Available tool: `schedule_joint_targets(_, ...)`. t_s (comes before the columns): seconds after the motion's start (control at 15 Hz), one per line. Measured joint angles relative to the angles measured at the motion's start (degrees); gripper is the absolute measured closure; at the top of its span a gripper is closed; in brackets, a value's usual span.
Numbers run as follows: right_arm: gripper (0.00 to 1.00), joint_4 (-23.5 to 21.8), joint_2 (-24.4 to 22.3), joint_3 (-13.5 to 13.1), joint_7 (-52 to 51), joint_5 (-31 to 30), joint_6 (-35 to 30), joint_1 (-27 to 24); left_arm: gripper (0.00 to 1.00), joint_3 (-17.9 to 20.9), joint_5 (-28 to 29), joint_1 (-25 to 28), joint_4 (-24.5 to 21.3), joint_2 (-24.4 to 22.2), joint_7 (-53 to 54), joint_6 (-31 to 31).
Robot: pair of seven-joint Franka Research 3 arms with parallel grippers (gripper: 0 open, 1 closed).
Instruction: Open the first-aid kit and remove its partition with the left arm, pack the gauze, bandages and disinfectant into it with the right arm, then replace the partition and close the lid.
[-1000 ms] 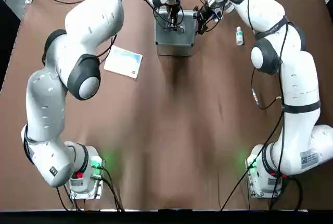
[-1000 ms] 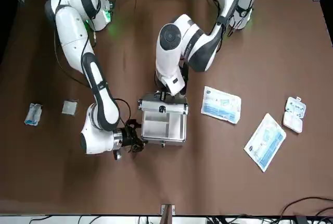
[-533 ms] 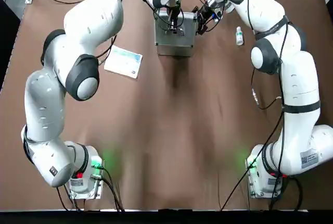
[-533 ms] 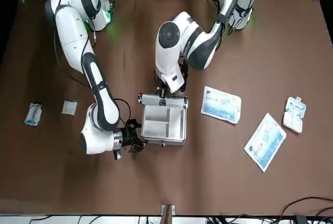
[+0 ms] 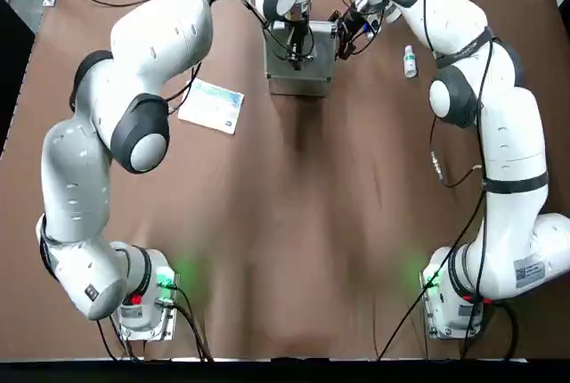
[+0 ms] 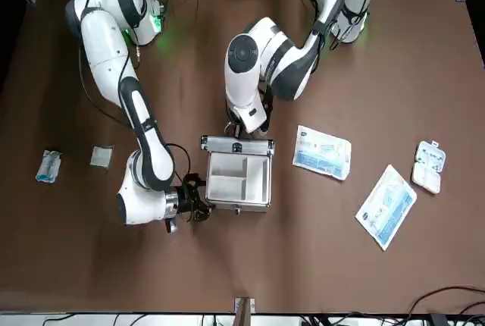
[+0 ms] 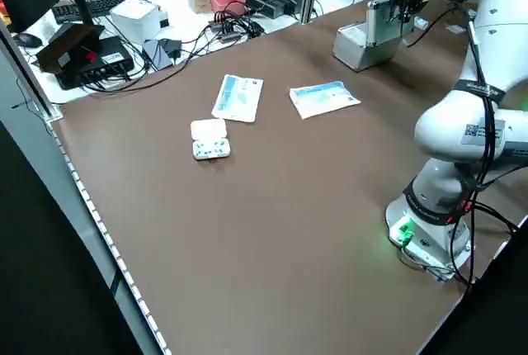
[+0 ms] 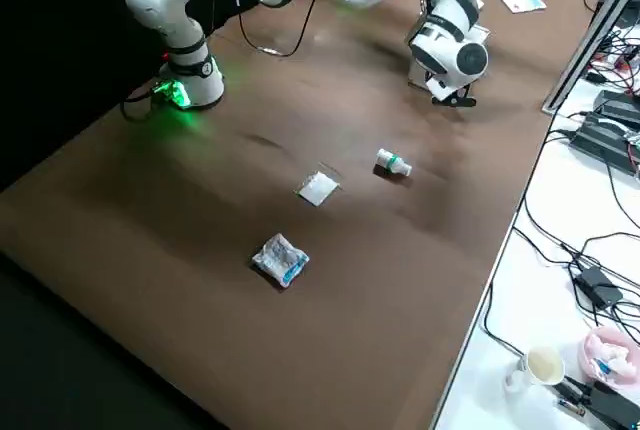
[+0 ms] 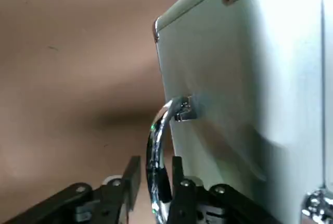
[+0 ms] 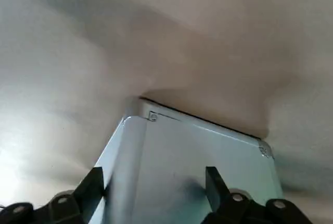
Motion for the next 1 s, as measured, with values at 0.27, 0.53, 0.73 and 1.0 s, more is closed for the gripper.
schedule_joint_targets(0.27,0.15,0.0,0.0,0.0,0.0,0.0,0.0,0.0,0.62,-0.7,0.0,0.0,0.0,-0.2,0.1,-0.9)
schedule_joint_targets(0.53,0.15,0.0,0.0,0.0,0.0,0.0,0.0,0.0,0.54,-1.3,0.0,0.0,-0.2,-0.8,-0.4,-2.1)
schedule_joint_targets(0.73,0.15,0.0,0.0,0.0,0.0,0.0,0.0,0.0,0.51,-1.8,0.0,-0.2,-0.9,-0.8,-0.7,-2.1)
schedule_joint_targets(1.0,0.15,0.0,0.0,0.0,0.0,0.0,0.0,0.0,0.43,-1.9,0.0,-0.7,-2.1,-0.8,-0.8,-2.1)
